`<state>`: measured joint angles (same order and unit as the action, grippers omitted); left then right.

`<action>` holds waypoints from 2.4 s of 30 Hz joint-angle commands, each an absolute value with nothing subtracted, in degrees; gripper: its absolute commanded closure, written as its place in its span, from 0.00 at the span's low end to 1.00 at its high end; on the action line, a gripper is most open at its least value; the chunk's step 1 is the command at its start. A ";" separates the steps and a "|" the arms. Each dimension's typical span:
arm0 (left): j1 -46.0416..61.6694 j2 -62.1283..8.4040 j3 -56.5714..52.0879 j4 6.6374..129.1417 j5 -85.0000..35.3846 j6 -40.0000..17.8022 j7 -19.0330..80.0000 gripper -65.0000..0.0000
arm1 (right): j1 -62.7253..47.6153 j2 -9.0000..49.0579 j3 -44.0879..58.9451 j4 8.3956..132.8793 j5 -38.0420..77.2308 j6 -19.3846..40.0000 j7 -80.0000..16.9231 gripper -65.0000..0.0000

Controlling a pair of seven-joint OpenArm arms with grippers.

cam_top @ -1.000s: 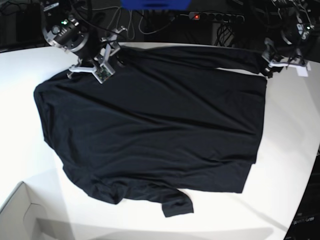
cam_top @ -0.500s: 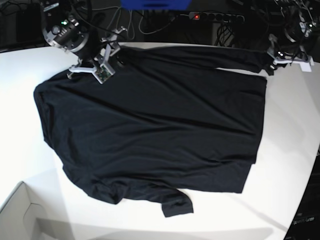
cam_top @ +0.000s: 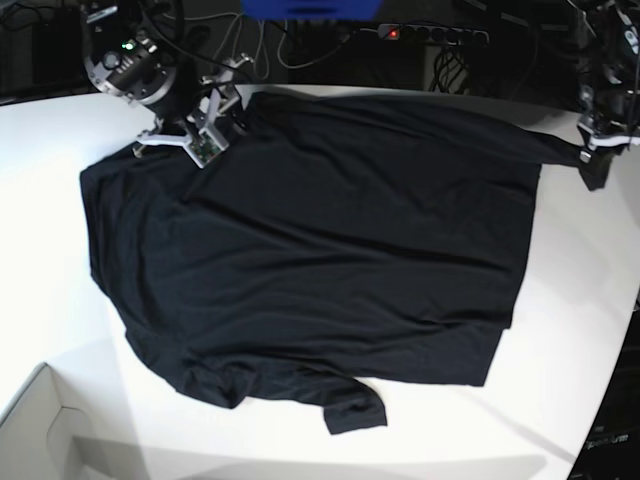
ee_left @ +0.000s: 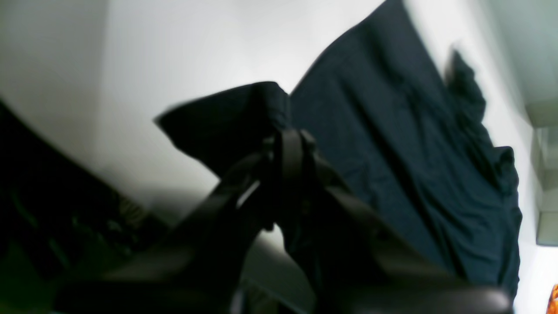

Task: Layout the t-shirt on the table in an organized manner, then fold the t-shirt properly
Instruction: 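Pull the shirt's shoulder corner with the left gripper to straighten it, then hold the shirt with the right gripper and lift the left gripper off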

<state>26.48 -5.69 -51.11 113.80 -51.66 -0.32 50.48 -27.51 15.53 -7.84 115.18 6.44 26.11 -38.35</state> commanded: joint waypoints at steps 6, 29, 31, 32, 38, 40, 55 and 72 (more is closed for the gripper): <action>26.68 -6.73 -51.21 114.51 -56.40 -1.36 49.89 1.00 | -27.56 15.78 -7.60 116.00 7.08 26.33 -37.23 0.57; 27.30 -7.52 -53.14 95.69 -46.29 -26.42 55.08 0.74 | -27.65 15.78 -7.69 116.00 7.16 26.33 -37.41 0.57; 27.91 -7.52 -54.11 95.78 -46.29 -26.42 56.13 0.63 | -27.65 15.87 -7.69 116.00 7.16 26.33 -37.41 0.57; 28.18 -7.43 -54.64 95.78 -46.29 -26.42 56.57 0.57 | -27.65 15.87 -7.69 116.00 7.16 26.33 -37.41 0.57; 30.29 -7.43 -57.36 96.57 -46.46 -27.65 57.19 0.51 | -27.56 15.96 -7.69 116.00 7.16 26.33 -37.41 0.57; 30.46 -7.43 -60.18 98.24 -46.46 -31.16 57.19 0.51 | -27.56 15.96 -7.69 116.00 7.16 26.33 -37.41 0.57; 13.14 -6.81 -68.18 93.49 -32.40 -38.37 56.75 0.51 | -27.47 15.78 -7.96 116.00 7.16 26.33 -37.41 0.57; 7.52 -7.08 -64.66 82.51 -27.21 -38.81 56.57 0.51 | -27.56 15.78 -8.04 116.00 7.08 26.33 -37.41 0.57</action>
